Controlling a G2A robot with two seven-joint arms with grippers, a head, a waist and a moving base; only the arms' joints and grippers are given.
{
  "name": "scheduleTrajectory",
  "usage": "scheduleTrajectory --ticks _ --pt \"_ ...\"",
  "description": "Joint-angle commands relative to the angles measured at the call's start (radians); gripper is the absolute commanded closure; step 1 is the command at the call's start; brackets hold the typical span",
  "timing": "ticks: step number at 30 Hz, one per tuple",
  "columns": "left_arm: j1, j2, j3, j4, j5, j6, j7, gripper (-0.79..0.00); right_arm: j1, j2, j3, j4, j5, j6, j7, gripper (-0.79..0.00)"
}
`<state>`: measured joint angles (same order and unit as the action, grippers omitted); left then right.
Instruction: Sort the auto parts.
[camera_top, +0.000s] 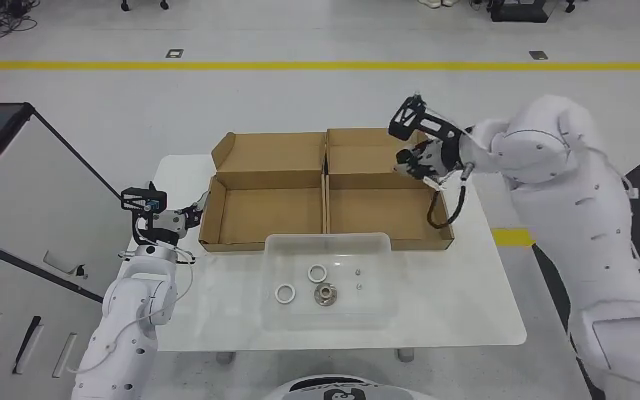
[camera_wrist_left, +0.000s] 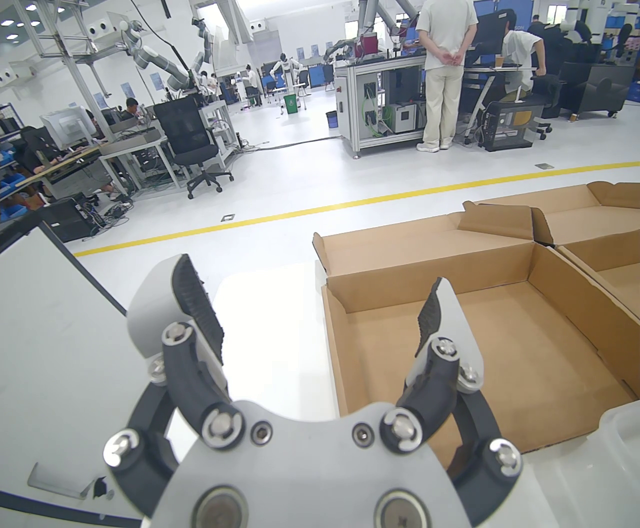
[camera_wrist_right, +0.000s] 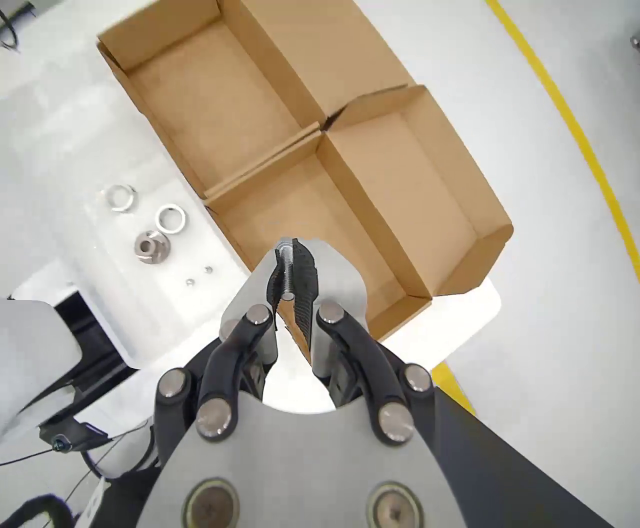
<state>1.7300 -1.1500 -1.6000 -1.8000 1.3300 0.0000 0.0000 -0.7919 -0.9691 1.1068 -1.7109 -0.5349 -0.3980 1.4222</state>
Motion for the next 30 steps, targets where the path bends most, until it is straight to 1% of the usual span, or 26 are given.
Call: scheduleTrajectory --ticks 1,6,11,18,30 --pt "0.000 0.000 0.000 0.000 0.000 0.000 0.000 -0.785 0.018 0.012 -0.054 0.035 -0.021 -0.010 -0.010 0.000" --pt "0.000 0.000 0.000 0.000 0.000 0.000 0.000 -0.785 0.044 0.025 -0.147 0.112 -0.045 -0.036 -0.036 0.000" --pt "0.000 0.000 0.000 0.000 0.000 0.000 0.000 -0.785 0.064 0.021 -0.222 0.191 -0.049 -0.054 -0.054 0.000" --pt "0.000 0.000 0.000 0.000 0.000 0.000 0.000 -0.785 0.085 -0.001 -0.307 0.318 -0.111 -0.061 -0.093 0.000" --pt "0.000 0.000 0.000 0.000 0.000 0.000 0.000 -0.785 0.117 -0.048 -0.412 0.499 -0.200 -0.007 -0.171 0.000"
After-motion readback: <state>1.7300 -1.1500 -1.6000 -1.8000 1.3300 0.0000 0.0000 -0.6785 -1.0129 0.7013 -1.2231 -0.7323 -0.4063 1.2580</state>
